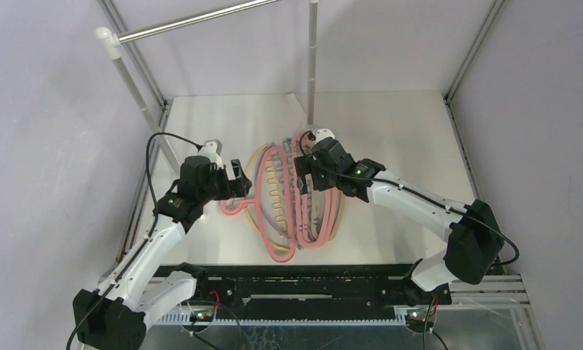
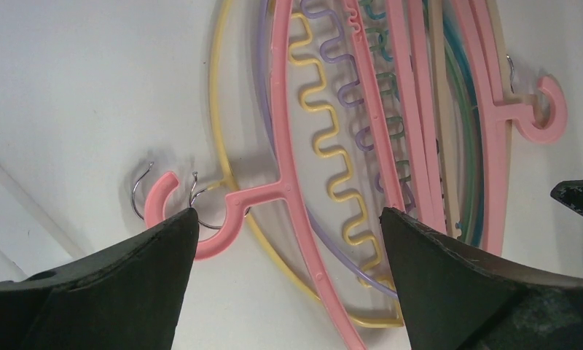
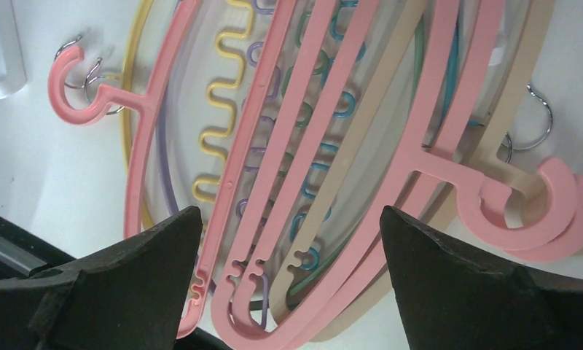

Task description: Organize the hangers

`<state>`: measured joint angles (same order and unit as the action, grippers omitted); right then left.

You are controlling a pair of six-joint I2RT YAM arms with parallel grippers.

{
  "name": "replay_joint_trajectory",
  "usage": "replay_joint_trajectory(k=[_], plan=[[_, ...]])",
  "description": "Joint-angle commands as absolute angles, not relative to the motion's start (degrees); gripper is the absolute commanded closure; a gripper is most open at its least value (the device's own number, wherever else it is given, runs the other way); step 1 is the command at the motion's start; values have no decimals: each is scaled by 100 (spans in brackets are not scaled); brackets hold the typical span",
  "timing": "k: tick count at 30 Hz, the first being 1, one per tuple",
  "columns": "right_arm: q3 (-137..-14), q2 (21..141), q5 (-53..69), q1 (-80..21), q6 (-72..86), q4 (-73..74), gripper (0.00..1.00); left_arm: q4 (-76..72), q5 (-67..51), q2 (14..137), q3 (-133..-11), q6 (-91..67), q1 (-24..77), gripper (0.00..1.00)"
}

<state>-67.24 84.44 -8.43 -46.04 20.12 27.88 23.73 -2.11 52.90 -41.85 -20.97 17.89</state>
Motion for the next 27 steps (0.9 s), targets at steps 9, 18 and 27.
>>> replay_joint_trajectory(k=[9,18,27], plan=[[-7017,8592,-544,-5192,1407,2413,8,2305,314,5342,-4407,-2389,1819,1],[-8006,9732,461,-5923,1030,2768,26,2615,934,5153,-4198,-2899,1811,1],[-8098,10380,914,-6232,1331,2662,29,3051,1278,4658,-3888,-3020,1810,0]])
